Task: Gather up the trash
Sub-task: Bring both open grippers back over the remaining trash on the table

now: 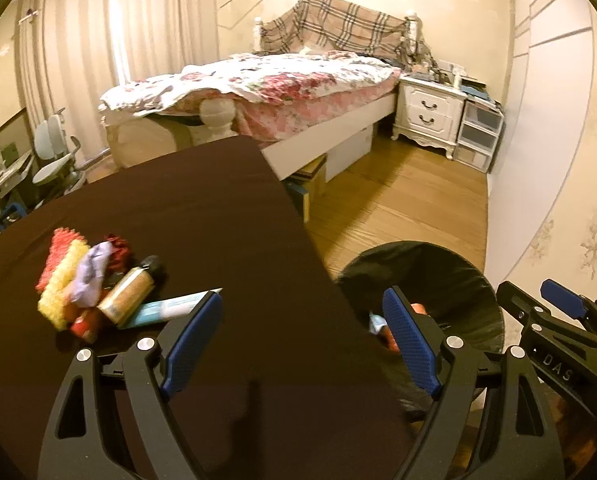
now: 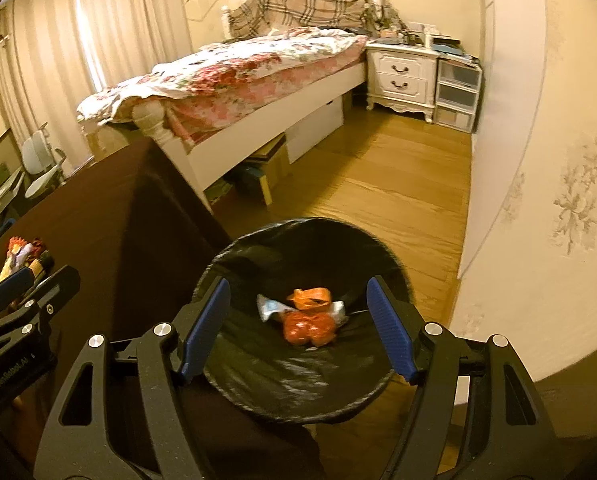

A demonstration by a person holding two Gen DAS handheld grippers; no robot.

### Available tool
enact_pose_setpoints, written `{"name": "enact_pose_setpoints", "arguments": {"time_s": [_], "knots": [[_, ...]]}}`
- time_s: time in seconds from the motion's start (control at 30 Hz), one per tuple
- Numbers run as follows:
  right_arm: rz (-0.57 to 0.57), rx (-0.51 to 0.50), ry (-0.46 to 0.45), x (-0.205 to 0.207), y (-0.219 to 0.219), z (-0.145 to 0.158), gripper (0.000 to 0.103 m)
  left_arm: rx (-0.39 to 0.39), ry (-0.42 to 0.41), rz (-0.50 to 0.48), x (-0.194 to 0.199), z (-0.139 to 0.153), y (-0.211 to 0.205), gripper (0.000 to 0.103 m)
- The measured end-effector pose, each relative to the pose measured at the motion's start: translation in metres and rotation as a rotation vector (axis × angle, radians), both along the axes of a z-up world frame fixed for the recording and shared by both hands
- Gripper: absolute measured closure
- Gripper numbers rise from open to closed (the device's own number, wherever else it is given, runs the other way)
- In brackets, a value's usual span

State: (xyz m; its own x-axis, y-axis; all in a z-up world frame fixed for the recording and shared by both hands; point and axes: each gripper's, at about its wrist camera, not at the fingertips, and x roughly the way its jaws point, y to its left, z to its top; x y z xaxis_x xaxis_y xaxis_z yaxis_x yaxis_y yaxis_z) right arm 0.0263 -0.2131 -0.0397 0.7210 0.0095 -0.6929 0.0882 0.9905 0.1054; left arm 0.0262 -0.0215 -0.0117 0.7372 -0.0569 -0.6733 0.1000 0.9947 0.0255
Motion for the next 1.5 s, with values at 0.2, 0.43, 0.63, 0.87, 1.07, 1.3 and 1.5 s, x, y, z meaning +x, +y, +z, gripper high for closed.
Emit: {"name": "enact_pose_setpoints", "arguments": {"time_s": [0.2,0.43,0.63,0.87,1.07,1.3,1.5], "knots": [[0.08,-0.003,0.0,0.001,0.034,0.004,0.034,0.001,-0.009,0.074,-0.01,0.004,0.038,0.021],[0.185,-0.007,0.001,0.004,0.079,0.01,0.034,0.006,-0.013,0.183,-0.022,0.005,0.09,0.021],[0.289,-0.015,0.002,0.008,0.126,0.015,0.034,0.023,-0.006,0.295,-0.029,0.002,0.142,0.021],[0.378,0.002,0.004,0.013,0.17,0.018,0.034,0.017,0.002,0.405,-0.04,0.0,0.189,0.021],[0.444,-0.01,0.007,0.018,0.211,0.018,0.034,-0.007,0.017,0.461,-0.047,-0.007,0.214,0.021],[0.458,-0.032,0.02,0.032,0.243,0.012,0.034,-0.02,0.025,0.473,-0.049,-0.012,0.222,0.021],[0.456,-0.054,0.051,0.043,0.256,0.004,0.034,-0.033,0.036,0.479,-0.048,-0.017,0.227,0.021]]}}
